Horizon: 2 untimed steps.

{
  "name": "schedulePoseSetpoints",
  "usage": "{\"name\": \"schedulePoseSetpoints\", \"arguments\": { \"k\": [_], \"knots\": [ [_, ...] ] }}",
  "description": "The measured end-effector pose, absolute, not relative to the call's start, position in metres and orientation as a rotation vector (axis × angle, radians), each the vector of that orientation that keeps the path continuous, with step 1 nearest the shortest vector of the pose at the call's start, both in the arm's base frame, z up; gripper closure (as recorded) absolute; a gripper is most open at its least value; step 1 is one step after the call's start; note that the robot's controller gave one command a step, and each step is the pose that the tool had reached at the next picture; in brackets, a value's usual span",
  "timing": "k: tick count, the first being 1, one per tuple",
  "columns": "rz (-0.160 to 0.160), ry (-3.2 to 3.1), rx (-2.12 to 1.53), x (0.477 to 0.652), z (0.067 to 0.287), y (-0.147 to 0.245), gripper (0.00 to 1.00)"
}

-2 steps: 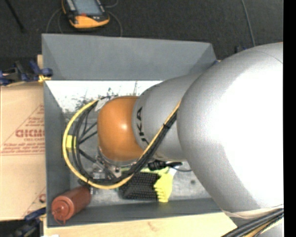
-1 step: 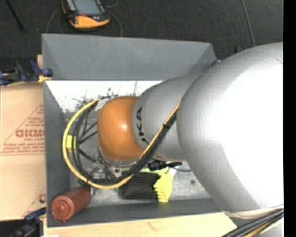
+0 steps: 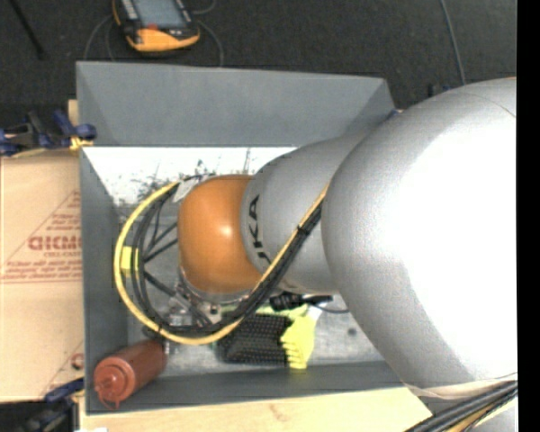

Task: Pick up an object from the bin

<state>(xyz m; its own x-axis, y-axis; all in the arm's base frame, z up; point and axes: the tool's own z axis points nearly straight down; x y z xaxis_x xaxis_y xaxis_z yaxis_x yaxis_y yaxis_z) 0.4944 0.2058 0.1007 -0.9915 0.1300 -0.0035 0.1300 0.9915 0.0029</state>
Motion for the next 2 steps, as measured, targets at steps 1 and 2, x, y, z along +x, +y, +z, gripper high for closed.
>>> {"name": "schedulePoseSetpoints", "arguments": {
  "k": [1, 2],
  "knots": [
    [0.004, 3.131, 0.205, 0.4944, 0.1008, 0.2058, 1.0],
    [0.004, 3.131, 0.206, 0.4944, 0.1008, 0.2057, 1.0]
  ]
}}
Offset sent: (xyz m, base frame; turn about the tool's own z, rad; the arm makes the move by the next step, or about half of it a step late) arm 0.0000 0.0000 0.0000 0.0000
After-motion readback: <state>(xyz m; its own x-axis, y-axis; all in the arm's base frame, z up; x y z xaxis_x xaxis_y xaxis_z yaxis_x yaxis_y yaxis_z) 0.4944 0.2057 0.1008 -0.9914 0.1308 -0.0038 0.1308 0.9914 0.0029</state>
